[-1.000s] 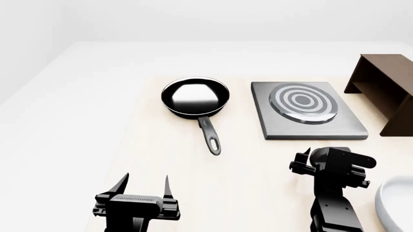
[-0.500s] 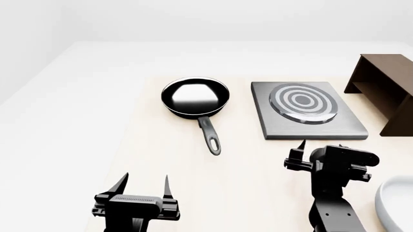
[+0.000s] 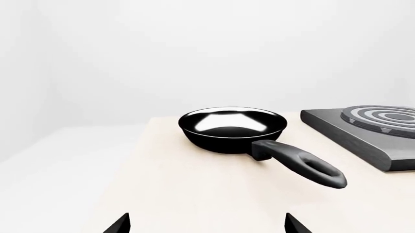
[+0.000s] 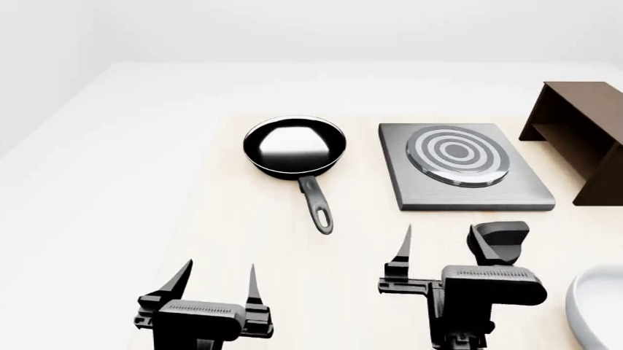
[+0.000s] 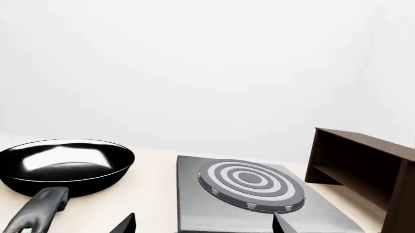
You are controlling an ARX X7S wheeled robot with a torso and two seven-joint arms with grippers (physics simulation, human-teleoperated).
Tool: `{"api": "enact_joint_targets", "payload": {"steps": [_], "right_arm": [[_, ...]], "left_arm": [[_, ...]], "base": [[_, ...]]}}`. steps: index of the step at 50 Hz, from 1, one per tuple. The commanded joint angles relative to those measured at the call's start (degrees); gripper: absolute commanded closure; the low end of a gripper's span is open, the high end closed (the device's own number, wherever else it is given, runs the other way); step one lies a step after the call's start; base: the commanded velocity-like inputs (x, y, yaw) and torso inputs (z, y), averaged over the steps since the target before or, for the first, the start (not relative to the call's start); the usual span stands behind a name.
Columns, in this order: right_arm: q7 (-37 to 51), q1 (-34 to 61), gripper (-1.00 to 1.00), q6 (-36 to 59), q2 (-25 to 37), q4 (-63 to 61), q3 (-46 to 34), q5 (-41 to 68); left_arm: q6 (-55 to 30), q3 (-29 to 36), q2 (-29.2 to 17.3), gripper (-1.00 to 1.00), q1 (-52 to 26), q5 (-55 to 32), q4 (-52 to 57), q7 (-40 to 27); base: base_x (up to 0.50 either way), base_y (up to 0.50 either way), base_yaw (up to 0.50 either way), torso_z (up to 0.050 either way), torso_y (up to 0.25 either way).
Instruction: Turn on the stove.
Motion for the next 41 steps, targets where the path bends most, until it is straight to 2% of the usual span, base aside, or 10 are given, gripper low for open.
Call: {"api": "enact_joint_targets", "payload": {"steps": [1,11,41], "right_arm": [[2.76,-5.87,-1.00,-1.21,-0.08,-8.76,-3.13,-4.35],[3.05,-7.68,-1.00,-0.43,0.61,-12.98,-4.33,-5.70],[3.19,-7.01,-1.00,-0.66,0.95,-11.71,-5.16,-5.21]], "left_arm": [[0.04,0.60,-0.67,-1.00,1.30,0.77,2.84,-0.71],[0.26,0.85,-1.03,-1.00,1.81,1.04,3.88,-1.08],[0.19,1.06,-1.79,-1.00,2.19,0.59,5.41,-1.77]], "base": [[0.00,0.00,0.00,0.000,0.000],[0.00,0.00,0.00,0.000,0.000],[0.00,0.00,0.00,0.000,0.000]]}}
